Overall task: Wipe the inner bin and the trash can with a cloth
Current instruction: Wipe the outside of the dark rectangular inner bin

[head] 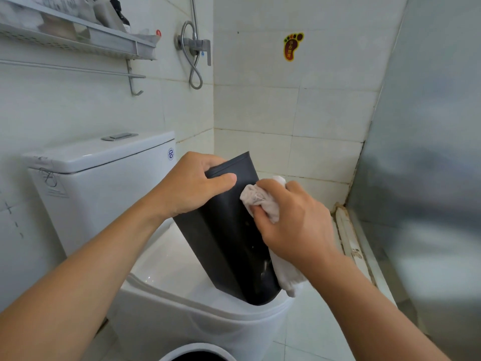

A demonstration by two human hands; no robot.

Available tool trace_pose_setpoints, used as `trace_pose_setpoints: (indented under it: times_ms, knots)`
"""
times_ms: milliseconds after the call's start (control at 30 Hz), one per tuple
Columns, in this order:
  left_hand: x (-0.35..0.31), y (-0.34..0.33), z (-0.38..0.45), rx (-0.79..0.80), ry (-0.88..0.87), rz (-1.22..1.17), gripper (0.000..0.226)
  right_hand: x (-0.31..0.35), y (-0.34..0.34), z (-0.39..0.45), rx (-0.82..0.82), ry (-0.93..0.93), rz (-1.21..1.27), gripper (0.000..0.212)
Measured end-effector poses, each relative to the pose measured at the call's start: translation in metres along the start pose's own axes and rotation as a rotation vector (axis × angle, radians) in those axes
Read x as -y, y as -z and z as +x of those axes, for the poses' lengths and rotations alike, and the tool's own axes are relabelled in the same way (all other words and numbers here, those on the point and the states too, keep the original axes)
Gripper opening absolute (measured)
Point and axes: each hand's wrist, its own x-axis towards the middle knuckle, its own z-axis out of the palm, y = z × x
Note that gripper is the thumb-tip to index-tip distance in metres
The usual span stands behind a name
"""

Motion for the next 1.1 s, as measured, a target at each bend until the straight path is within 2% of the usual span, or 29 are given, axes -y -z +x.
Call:
trace_pose_setpoints:
  times_ms: [200, 333, 400, 567, 667, 833, 900, 1000, 1100]
  knots:
    - [-0.001, -0.002, 0.005, -0.025, -0.009, -0.011, 0.041, 0.005, 0.006, -0.004, 0.003, -0.020, 0.001, 0.026]
    - [0.005, 0.003, 0.007, -0.043, 0.028, -0.038, 0.043, 0.009, 0.010, -0.015, 0.114, 0.142, -0.032, 0.029]
    - [0.008, 0.008, 0.006, -0.037, 0.046, -0.059, 0.050, 0.010, 0.011, -0.014, 0.161, 0.164, -0.033, 0.031]
    - [0.004, 0.006, 0.003, -0.014, 0.039, -0.055, 0.056, -0.001, 0.004, 0.005, 0.056, -0.011, 0.014, 0.027]
    - [0.001, 0.002, 0.003, -0.031, 0.029, -0.055, 0.043, -0.001, 0.006, 0.006, 0.062, -0.040, 0.033, 0.024]
    - [0.004, 0.004, 0.004, -0.051, 0.034, -0.077, 0.035, 0.009, 0.020, -0.008, 0.236, 0.144, 0.021, 0.033]
    - [0.007, 0.008, 0.003, -0.034, 0.053, -0.086, 0.038, 0.009, 0.018, -0.007, 0.207, 0.148, 0.015, 0.034]
    - [0.007, 0.009, 0.002, -0.026, 0.060, -0.084, 0.044, 0.001, 0.005, 0.008, 0.098, 0.002, 0.025, 0.033]
    - [0.005, 0.006, 0.003, -0.036, 0.045, -0.071, 0.030, -0.005, -0.001, 0.012, 0.040, -0.077, 0.022, 0.026]
